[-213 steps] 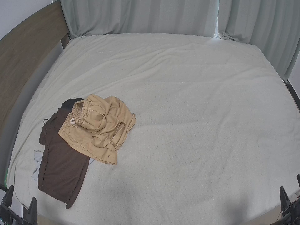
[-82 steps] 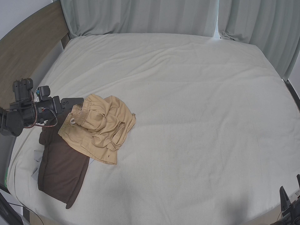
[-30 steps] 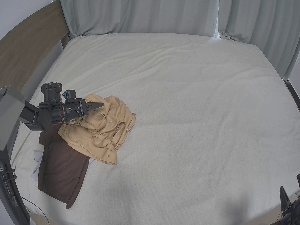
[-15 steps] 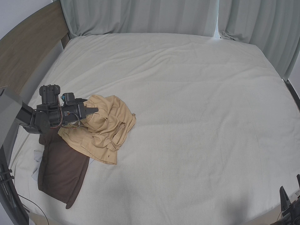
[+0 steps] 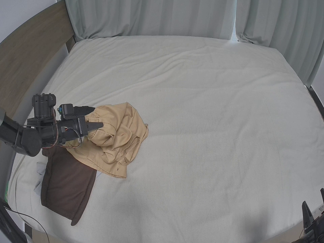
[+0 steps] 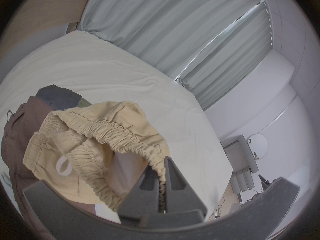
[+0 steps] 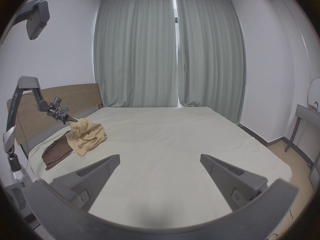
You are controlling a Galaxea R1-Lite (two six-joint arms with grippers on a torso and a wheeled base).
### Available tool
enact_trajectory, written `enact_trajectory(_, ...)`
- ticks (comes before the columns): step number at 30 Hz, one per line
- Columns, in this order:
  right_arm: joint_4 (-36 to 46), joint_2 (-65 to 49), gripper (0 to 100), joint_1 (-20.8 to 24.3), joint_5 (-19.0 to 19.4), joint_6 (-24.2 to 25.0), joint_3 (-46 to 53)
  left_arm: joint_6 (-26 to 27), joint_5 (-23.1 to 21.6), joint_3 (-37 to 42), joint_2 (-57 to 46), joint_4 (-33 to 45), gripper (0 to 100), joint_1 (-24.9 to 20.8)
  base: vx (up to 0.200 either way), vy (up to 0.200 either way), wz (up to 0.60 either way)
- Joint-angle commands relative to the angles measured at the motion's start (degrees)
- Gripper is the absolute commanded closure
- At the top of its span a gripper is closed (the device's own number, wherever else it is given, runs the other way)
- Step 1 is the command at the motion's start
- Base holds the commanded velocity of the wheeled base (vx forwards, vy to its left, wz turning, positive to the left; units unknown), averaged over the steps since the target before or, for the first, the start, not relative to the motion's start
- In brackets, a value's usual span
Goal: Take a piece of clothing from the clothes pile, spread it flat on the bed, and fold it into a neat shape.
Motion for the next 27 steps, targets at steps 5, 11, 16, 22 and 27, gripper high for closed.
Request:
enact_trajectory(5, 0.0, -0.93, 0, -0.07, 0.04, -0.05, 0.92, -2.67, 1.77, 6.3, -8.9, -2.03, 100, -1.31, 0.0, 0.0, 0.0)
enact_trajectory(11, 0.0, -0.93, 0, -0.07, 0.04, -0.05, 1.01, -4.34, 1.95, 10.08, -11.01, -3.43, 100, -2.01, 0.0, 0.0, 0.0)
enact_trajectory(16, 0.0, -0.93, 0, -0.07, 0.04, -0.05, 0.92, -10.67, 3.09, 11.22, -11.71, -6.51, 100, -3.07, 0.0, 0.0, 0.0)
enact_trajectory(22, 0.0, -0.93, 0, -0.07, 0.04, -0.05, 1.01, -20.6, 5.99, 13.86, -13.38, -12.84, 100, -7.29, 0.0, 0.0, 0.0)
enact_trajectory(27, 0.0, -0.93, 0, -0.07, 0.04, -0.05, 1.01, -26.14, 10.21, 15.53, -13.47, -19.61, 100, -10.36, 0.0, 0.0, 0.0)
